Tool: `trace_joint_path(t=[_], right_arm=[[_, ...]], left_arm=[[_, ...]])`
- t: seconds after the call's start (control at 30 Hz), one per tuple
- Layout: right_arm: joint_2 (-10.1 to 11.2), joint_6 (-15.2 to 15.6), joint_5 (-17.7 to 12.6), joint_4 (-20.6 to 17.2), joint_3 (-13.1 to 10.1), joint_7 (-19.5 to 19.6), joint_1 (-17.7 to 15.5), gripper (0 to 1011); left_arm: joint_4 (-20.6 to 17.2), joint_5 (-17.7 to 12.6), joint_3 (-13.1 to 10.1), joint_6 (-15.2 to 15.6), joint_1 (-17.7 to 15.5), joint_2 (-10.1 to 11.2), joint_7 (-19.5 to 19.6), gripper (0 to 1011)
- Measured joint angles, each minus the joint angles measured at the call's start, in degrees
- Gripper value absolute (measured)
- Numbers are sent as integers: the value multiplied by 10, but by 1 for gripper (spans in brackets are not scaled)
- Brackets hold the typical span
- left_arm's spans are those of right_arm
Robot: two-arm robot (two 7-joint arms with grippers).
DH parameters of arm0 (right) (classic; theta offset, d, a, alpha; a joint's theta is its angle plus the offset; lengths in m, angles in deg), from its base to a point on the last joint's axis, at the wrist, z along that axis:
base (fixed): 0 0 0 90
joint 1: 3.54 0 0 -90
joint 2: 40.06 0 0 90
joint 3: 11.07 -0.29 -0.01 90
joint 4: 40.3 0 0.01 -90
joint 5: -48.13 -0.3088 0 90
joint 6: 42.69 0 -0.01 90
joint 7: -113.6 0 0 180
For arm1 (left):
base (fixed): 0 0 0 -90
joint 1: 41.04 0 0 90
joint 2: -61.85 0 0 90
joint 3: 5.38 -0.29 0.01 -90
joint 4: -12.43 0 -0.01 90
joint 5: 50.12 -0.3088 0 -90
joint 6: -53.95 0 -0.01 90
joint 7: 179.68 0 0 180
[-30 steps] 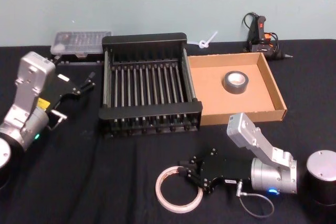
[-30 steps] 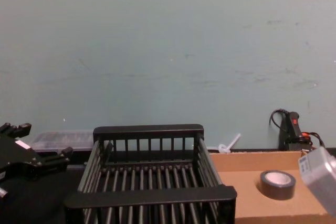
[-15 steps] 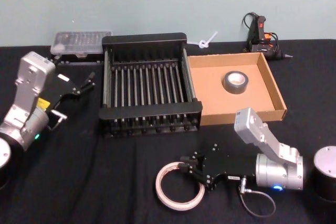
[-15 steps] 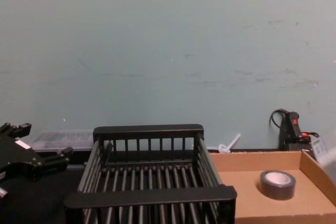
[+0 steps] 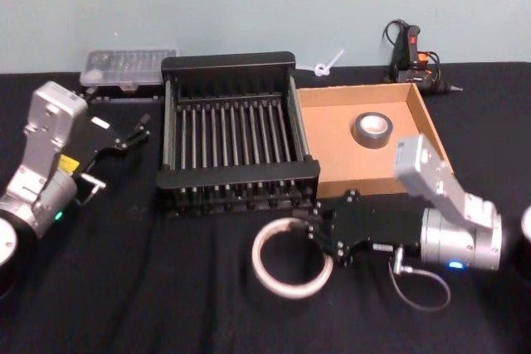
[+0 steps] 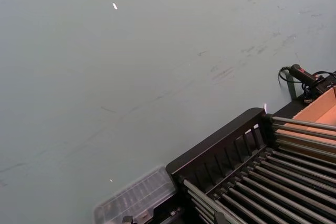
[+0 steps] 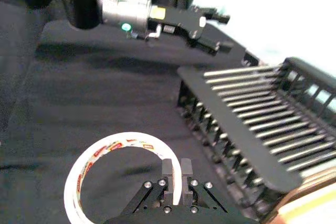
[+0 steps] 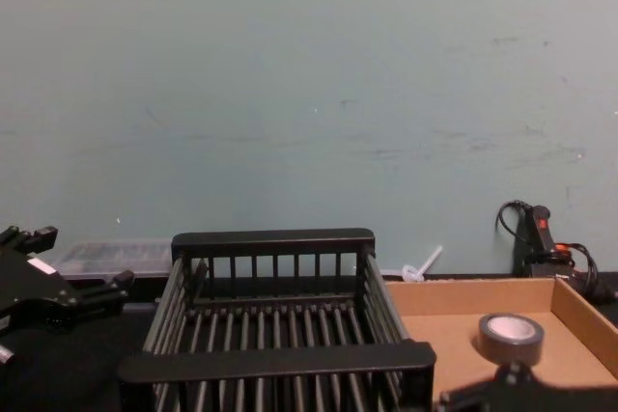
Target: Pick up the white tape and place it into the black box , Pick up the silver tape and place it into the brown box.
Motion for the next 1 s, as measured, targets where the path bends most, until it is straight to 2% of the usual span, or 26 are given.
trace_joint_path(t=[0.3, 0.57, 0.83, 1.0], right_arm=[[0, -3, -7, -10, -12, 5, 21, 96], [-16, -1, -14, 8, -23, 13, 53, 95], [-44, 17, -15, 47, -29, 37, 93, 96], [-71, 39, -13, 82, -32, 58, 121, 95]], left_arm=[[0, 0, 0, 0, 0, 0, 0, 1001], [0, 0, 0, 0, 0, 0, 0, 1001], [0, 0, 0, 0, 0, 0, 0, 1001], [0, 0, 0, 0, 0, 0, 0, 1001]])
